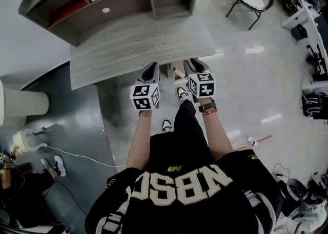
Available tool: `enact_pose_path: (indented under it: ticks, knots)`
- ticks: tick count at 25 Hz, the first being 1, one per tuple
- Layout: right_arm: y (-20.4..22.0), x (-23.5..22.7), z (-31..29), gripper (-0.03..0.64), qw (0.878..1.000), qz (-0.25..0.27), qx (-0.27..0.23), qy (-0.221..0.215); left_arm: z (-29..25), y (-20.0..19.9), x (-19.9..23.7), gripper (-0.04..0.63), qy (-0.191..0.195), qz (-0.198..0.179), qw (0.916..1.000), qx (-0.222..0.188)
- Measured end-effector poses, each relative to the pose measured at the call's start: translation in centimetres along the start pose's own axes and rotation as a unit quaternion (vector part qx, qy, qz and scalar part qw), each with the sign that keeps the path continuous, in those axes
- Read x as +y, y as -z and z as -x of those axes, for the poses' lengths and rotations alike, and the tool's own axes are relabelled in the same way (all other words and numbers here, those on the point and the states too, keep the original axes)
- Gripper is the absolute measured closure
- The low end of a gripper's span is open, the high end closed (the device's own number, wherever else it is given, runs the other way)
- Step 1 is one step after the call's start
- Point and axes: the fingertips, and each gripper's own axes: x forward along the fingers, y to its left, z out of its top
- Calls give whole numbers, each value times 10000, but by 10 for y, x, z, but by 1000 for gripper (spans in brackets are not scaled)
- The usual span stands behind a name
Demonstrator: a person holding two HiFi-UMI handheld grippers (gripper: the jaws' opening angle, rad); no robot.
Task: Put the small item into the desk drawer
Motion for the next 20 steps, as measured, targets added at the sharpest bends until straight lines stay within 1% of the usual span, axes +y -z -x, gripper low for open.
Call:
enact_pose_path:
  ticks: [5, 9, 11, 15, 20]
  knots:
    - [-31, 11, 31, 517, 9989, 211, -418, 42, 17, -26, -6, 583, -38, -137, 9997, -215]
    - [-57, 13, 50, 540, 9961, 246, -832, 151, 24, -52, -11, 583, -15, -190, 9983, -551]
    - [-70, 15, 62, 547, 9935, 352, -1057, 239, 33, -66, -14, 583, -38, -258, 9966, -783]
    - [-96, 23, 81, 568, 9867, 575, -1482, 352, 47, -94, -18, 583, -121, -574, 9913, -1182]
    - [-120, 32, 98, 591, 9813, 524, -1829, 292, 58, -108, -19, 583, -205, -727, 9878, -1365]
